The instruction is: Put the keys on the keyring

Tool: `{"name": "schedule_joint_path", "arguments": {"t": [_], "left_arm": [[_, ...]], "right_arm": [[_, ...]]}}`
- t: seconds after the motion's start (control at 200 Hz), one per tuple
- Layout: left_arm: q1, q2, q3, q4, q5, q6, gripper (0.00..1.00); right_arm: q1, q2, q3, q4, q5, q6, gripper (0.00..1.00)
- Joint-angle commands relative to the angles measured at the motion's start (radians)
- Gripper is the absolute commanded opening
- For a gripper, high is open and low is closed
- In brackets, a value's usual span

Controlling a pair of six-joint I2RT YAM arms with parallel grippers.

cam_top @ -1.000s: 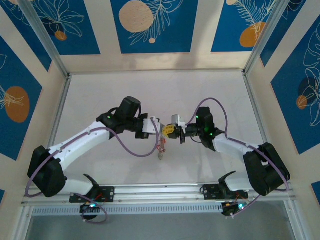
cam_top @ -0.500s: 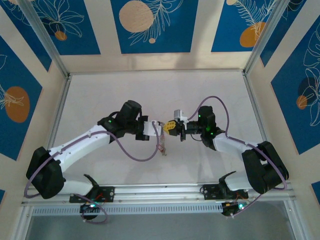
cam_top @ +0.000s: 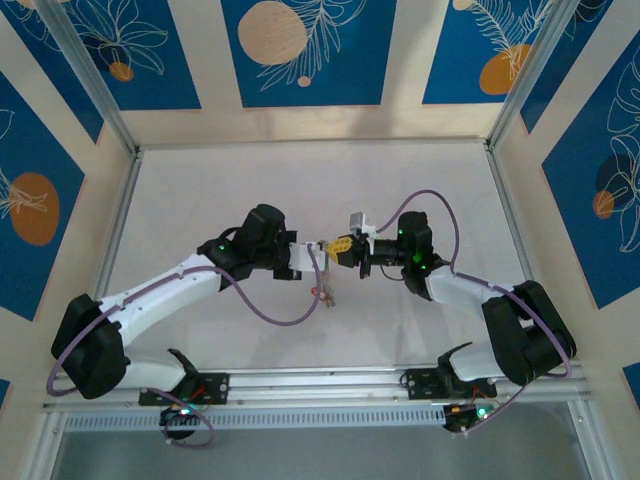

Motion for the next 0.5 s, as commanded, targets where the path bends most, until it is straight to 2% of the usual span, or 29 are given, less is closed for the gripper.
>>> {"name": "schedule_joint_path", "arguments": {"t": [0.0,0.185,0.495], "left_arm": [[-0.016,-0.019,-0.017,0.043,0.021,-0.052,0.0],[-0.016,-0.026,-0.049,0.113,0.019,-0.148,0.0],[-0.016,-0.017,-0.099,0.211,0.032,-0.281,0.0]], "right_arm": [[-0.008,0.012,-0.029,0.081,0.079,0.078,0.0],[-0.002,0.04,-0.074,0.222,0.168,0.199,0.0],[0.034,0.109,-0.104,0.42,0.223,0.308,0.0]]}}
